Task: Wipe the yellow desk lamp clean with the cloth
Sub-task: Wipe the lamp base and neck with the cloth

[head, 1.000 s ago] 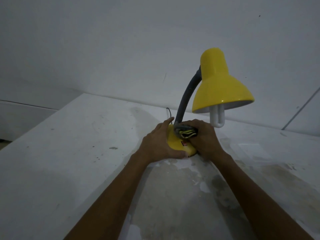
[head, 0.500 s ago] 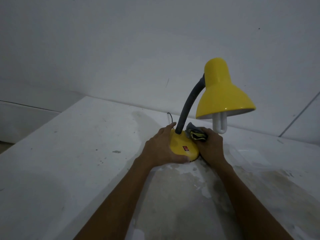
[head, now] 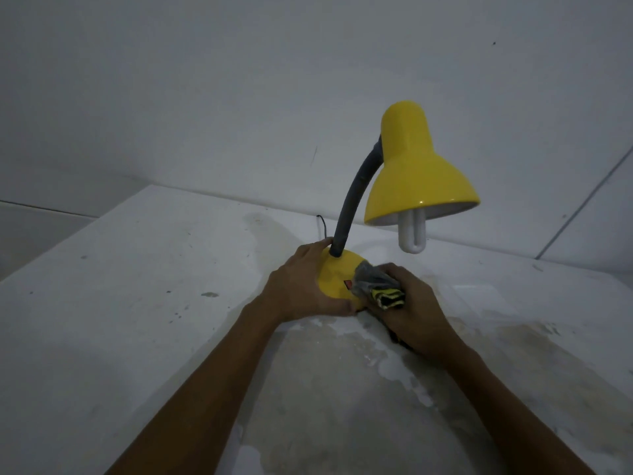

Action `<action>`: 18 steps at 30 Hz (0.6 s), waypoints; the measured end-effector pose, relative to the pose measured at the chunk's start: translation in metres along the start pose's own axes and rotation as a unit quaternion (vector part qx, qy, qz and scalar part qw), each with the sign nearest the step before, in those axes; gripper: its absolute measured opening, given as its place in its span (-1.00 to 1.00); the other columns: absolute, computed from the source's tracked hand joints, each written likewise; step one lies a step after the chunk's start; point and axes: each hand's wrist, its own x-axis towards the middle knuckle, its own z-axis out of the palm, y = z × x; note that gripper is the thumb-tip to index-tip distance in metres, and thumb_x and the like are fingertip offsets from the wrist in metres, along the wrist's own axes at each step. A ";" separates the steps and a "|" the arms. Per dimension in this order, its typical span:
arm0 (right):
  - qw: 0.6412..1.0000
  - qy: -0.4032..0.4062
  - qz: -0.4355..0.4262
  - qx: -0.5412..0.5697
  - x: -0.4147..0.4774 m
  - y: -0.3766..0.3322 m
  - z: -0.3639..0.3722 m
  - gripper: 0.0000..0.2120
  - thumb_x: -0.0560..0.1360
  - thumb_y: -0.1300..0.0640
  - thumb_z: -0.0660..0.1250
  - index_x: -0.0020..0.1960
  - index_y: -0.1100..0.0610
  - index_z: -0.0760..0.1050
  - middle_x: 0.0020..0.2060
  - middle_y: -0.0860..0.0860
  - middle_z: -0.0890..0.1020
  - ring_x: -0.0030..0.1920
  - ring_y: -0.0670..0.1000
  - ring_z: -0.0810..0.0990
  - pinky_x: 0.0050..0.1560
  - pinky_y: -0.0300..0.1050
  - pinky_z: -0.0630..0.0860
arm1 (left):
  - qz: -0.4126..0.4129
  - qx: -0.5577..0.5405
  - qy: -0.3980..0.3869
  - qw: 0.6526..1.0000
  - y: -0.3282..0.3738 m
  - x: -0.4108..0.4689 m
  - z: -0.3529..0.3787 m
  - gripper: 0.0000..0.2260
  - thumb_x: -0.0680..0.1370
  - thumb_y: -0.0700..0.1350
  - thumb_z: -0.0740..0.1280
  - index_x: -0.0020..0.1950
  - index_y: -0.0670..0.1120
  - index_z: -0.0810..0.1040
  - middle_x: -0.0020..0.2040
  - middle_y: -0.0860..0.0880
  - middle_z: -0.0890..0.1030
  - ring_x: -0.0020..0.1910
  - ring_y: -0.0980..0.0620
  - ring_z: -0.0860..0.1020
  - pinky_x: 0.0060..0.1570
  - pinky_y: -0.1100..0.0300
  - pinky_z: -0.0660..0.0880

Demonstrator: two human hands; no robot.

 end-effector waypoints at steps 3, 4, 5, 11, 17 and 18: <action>0.999 0.041 0.031 -0.010 0.002 0.000 0.009 -0.71 0.48 -0.03 0.50 0.12 0.07 0.57 -0.08 0.00 0.64 -0.09 -0.06 0.63 -0.06 -0.14 0.54 | 0.016 -0.012 -0.019 1.000 0.001 0.000 -0.005 0.01 0.21 0.25 0.63 0.57 0.24 0.20 0.51 0.16 0.33 0.41 0.13 0.36 0.36 -0.01 0.40; 0.998 0.053 0.026 -0.025 0.001 -0.001 0.008 -0.81 0.52 0.00 0.42 -0.03 0.12 0.56 -0.17 0.05 0.60 -0.19 -0.03 0.58 -0.17 -0.08 0.48 | 0.015 -0.012 -0.020 1.000 0.001 -0.001 -0.005 0.00 0.25 0.18 0.65 0.58 0.22 0.19 0.49 0.17 0.32 0.38 0.15 0.34 0.32 0.05 0.38; 0.997 0.070 0.013 -0.036 0.001 0.000 0.007 -0.85 0.51 0.08 0.34 -0.15 0.16 0.51 -0.25 0.09 0.54 -0.28 -0.04 0.52 -0.23 -0.09 0.40 | 0.017 -0.008 -0.018 1.000 0.001 -0.001 -0.006 0.00 0.26 0.14 0.65 0.58 0.21 0.19 0.47 0.17 0.32 0.38 0.16 0.34 0.30 0.07 0.38; 0.997 -0.025 -0.073 0.012 0.003 -0.024 0.016 -0.68 0.46 0.30 0.34 0.17 0.07 0.59 -0.03 0.01 0.54 -0.05 -0.03 0.56 -0.08 -0.20 0.49 | 0.077 -0.026 0.010 0.997 0.003 0.002 -0.005 -0.28 0.31 -0.09 0.67 0.35 0.17 0.39 0.21 0.22 0.50 0.09 0.43 0.47 0.08 0.60 0.35; 0.990 -0.045 -0.040 -0.124 0.008 0.010 -0.017 -0.43 0.30 0.32 0.33 0.29 0.05 0.54 0.03 0.06 0.49 0.00 0.11 0.51 -0.09 0.12 0.56 | 0.017 -0.011 -0.021 1.000 -0.009 0.001 -0.003 0.07 0.18 0.26 0.64 0.57 0.30 0.14 0.54 0.13 0.32 0.42 0.09 0.39 0.33 -0.01 0.44; 0.991 -0.029 -0.024 -0.130 0.007 0.015 -0.023 -0.44 0.27 0.30 0.30 0.27 0.06 0.55 0.02 0.06 0.50 -0.01 0.12 0.52 -0.10 0.14 0.57 | 0.017 -0.004 -0.023 1.000 -0.008 0.001 -0.003 0.08 0.20 0.26 0.64 0.58 0.29 0.11 0.55 0.12 0.29 0.43 0.08 0.37 0.33 -0.01 0.44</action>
